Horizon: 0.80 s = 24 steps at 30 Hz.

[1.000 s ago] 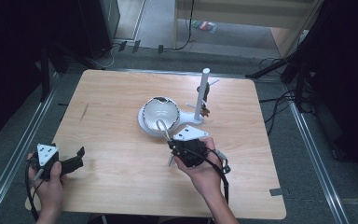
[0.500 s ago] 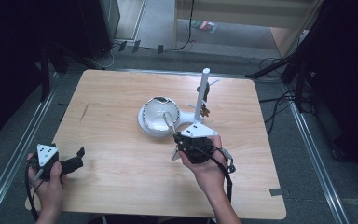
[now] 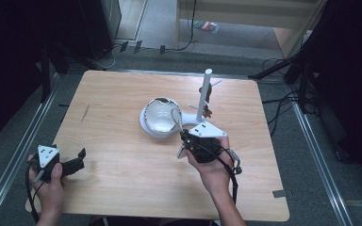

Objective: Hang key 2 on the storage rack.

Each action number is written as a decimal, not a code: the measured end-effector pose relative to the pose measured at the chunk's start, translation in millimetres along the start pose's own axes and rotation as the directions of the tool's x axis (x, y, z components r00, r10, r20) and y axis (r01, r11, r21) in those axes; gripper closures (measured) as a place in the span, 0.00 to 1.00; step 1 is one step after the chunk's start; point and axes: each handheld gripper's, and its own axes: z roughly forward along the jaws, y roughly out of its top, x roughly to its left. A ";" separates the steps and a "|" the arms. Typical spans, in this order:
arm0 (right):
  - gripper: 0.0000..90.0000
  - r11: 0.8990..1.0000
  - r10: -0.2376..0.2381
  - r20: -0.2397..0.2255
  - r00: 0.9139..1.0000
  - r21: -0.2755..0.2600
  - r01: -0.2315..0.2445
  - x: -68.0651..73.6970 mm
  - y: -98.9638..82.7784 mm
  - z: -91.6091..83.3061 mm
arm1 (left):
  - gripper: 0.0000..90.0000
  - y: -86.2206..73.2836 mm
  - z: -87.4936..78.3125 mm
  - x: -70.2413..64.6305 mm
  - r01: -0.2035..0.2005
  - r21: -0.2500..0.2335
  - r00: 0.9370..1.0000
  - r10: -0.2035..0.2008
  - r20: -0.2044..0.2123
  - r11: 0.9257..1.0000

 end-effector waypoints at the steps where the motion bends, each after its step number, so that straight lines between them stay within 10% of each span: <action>1: 0.93 1.000 0.002 0.002 1.000 -0.002 -0.002 -0.3 0.0 -0.4 | 0.00 0.0 0.0 0.0 0.001 -0.002 1.000 -0.001 0.000 1.000; 24: 0.93 0.995 0.052 0.085 0.995 -0.095 -0.044 -18.7 2.8 -8.8 | 0.00 0.0 -0.2 0.4 -0.003 -0.001 1.000 0.003 0.004 1.000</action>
